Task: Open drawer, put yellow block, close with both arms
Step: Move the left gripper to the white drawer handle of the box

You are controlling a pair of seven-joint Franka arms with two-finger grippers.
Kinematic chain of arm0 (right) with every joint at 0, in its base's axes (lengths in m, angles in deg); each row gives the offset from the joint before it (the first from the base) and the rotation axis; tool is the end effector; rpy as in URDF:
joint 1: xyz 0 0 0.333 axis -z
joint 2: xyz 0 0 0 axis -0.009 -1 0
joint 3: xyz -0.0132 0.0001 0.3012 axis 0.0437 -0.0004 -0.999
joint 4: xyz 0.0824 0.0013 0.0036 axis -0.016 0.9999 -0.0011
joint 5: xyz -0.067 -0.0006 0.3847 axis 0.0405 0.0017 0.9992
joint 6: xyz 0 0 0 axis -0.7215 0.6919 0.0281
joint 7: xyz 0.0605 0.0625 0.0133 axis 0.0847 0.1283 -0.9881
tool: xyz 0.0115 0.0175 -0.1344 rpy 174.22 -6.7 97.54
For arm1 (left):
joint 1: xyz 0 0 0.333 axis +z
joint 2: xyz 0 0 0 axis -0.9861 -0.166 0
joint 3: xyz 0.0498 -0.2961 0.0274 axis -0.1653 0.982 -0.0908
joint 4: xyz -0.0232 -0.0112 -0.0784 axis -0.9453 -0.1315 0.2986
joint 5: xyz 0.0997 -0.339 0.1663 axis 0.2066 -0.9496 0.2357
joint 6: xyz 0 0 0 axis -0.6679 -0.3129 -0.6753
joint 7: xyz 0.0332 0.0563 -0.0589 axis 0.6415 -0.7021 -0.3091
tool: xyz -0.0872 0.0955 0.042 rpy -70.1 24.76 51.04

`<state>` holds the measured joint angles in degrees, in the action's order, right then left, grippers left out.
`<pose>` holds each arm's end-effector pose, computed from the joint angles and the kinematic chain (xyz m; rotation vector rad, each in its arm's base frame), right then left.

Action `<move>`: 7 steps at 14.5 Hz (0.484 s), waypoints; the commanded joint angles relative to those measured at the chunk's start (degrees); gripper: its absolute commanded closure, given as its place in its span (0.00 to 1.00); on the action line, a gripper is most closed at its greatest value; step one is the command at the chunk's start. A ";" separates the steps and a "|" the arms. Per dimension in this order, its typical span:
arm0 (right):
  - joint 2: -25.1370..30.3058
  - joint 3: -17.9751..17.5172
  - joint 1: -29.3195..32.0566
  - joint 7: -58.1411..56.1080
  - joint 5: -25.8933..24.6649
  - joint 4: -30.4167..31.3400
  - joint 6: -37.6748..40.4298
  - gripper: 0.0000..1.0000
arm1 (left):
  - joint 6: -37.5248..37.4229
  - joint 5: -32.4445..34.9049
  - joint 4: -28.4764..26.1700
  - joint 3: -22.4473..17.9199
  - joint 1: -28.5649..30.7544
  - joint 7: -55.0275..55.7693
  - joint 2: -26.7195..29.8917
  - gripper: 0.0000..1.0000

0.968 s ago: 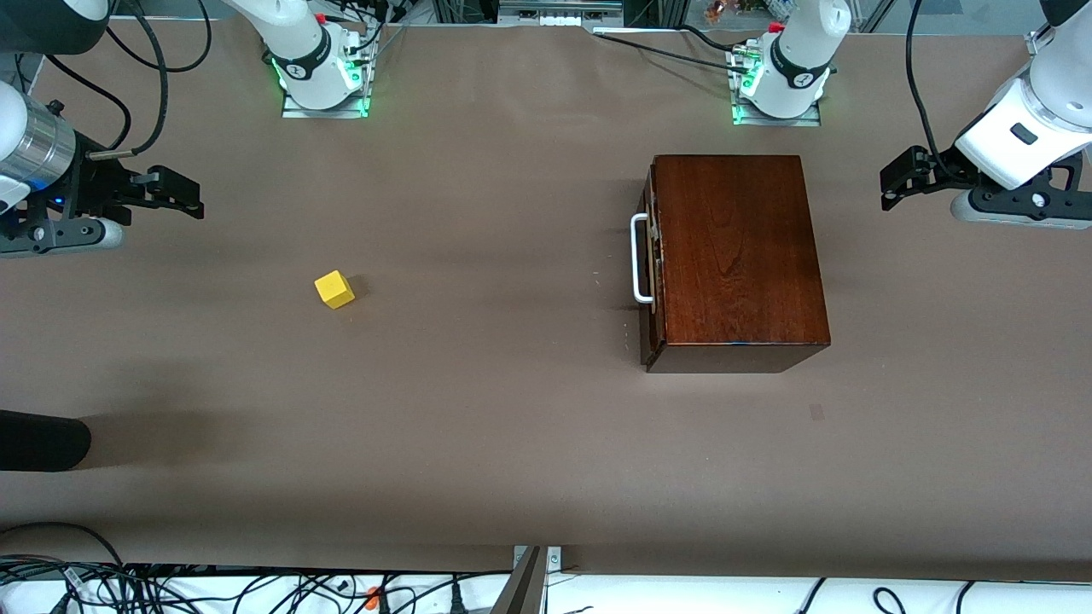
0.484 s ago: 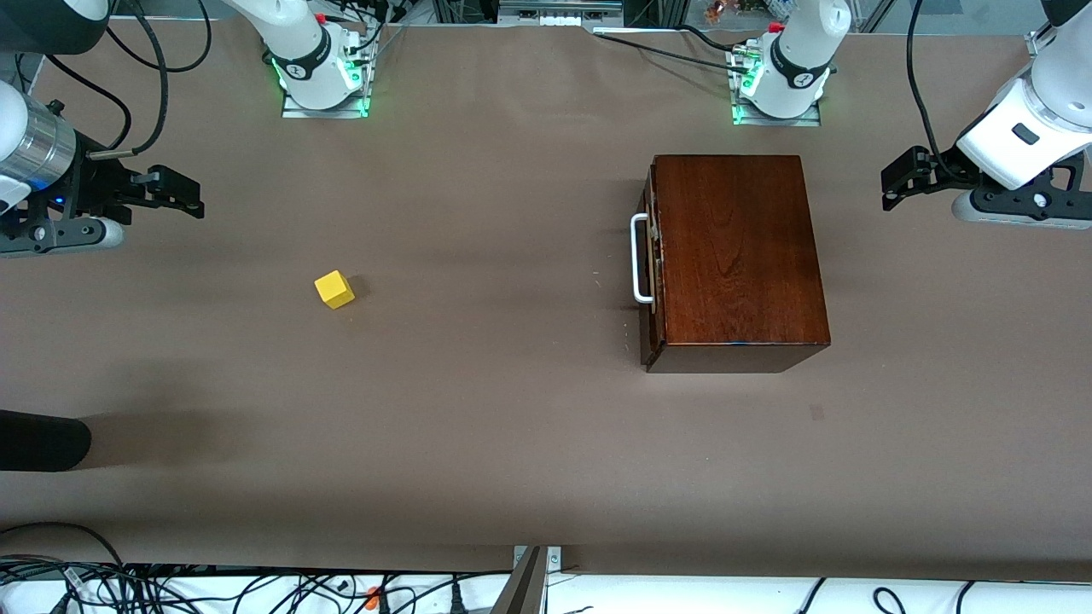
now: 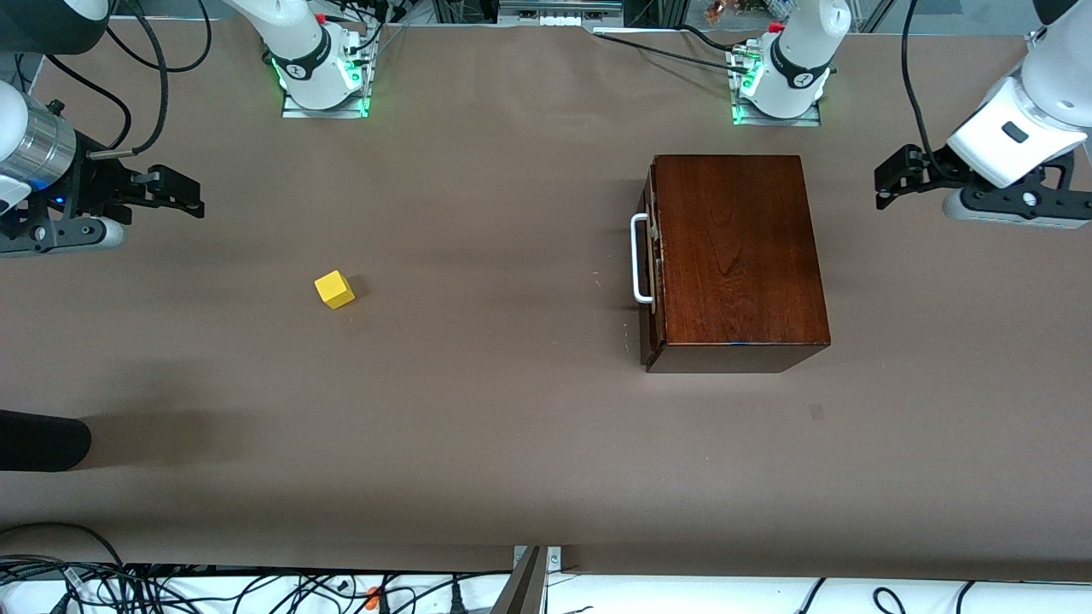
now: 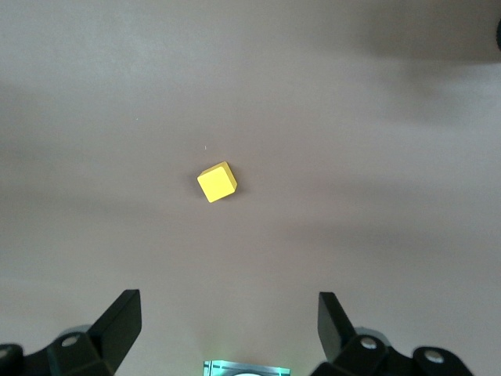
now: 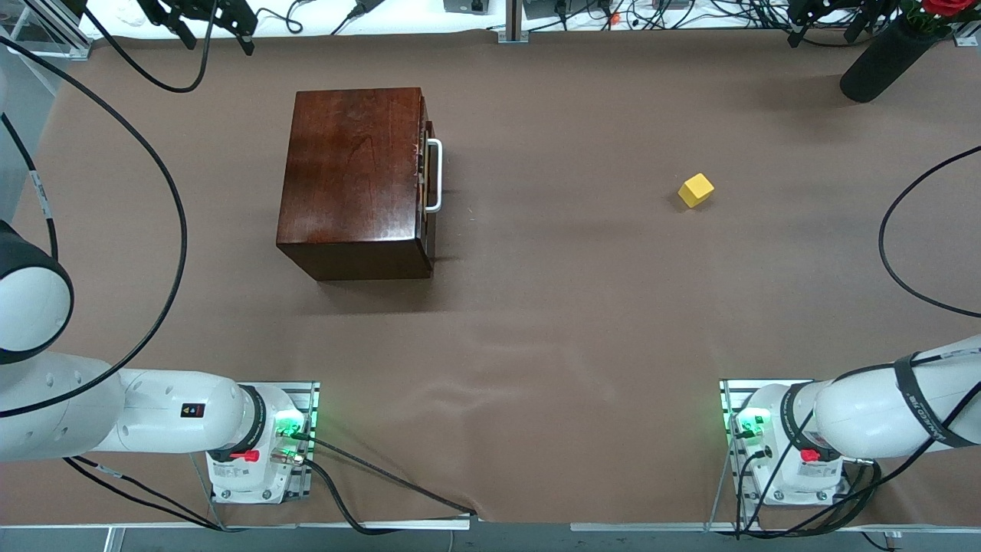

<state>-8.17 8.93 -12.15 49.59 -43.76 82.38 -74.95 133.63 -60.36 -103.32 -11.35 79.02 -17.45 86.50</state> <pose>0.5644 0.0477 0.5422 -3.1199 -0.1548 0.2052 0.5364 -0.0679 0.5610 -3.1026 0.1728 0.0658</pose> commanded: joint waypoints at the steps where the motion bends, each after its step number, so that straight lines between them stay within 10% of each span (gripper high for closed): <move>1: -0.31 -0.20 0.11 0.39 0.12 -1.43 1.39 0.00 | -1.36 -0.49 2.19 0.50 0.19 0.14 -1.01 0.00; 7: -0.31 -0.20 0.11 0.39 0.12 -1.43 1.30 0.00 | 2.85 -1.28 3.59 10.40 0.02 5.90 -6.62 0.00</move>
<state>-8.17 8.93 -12.15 49.59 -43.76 82.38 -74.91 134.81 -60.48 -103.29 -4.88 78.78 -15.74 84.46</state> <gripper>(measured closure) 0.000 0.000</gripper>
